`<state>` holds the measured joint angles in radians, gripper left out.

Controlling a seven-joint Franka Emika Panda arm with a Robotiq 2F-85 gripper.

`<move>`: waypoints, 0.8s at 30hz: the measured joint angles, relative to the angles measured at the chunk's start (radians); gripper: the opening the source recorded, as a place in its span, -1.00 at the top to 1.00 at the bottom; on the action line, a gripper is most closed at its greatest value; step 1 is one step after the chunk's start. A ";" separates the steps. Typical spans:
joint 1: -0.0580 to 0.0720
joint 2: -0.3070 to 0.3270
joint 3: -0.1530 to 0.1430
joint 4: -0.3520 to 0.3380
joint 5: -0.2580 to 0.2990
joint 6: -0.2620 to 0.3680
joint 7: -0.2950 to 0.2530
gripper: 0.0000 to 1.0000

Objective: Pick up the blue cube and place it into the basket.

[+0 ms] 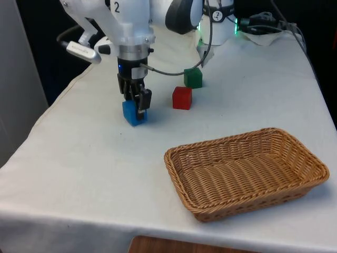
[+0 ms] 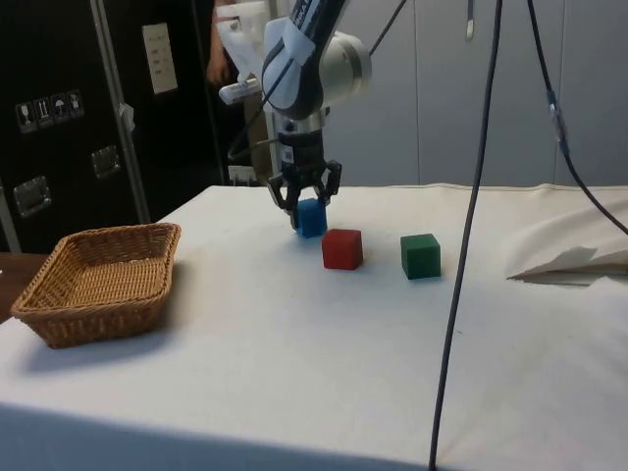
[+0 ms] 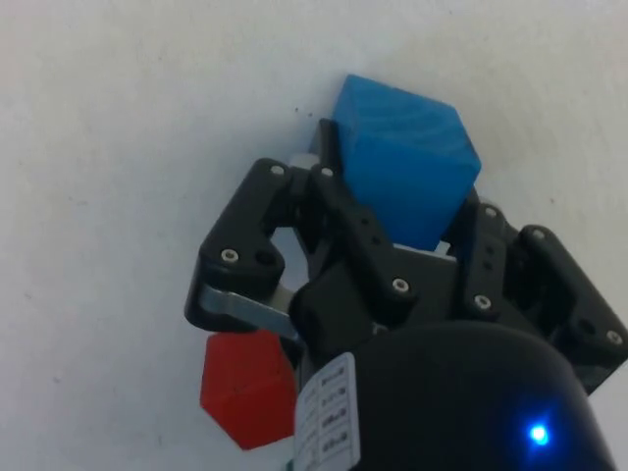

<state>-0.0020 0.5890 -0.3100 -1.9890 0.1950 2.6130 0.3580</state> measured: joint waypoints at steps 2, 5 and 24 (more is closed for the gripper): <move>0.000 -0.024 -0.002 0.000 -0.003 -0.016 -0.003 0.99; 0.001 -0.055 -0.004 0.000 -0.009 -0.046 -0.007 0.99; 0.011 -0.174 -0.005 0.005 -0.066 -0.138 -0.007 0.99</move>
<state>0.0090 0.4150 -0.3150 -1.9840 0.1290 2.4750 0.3510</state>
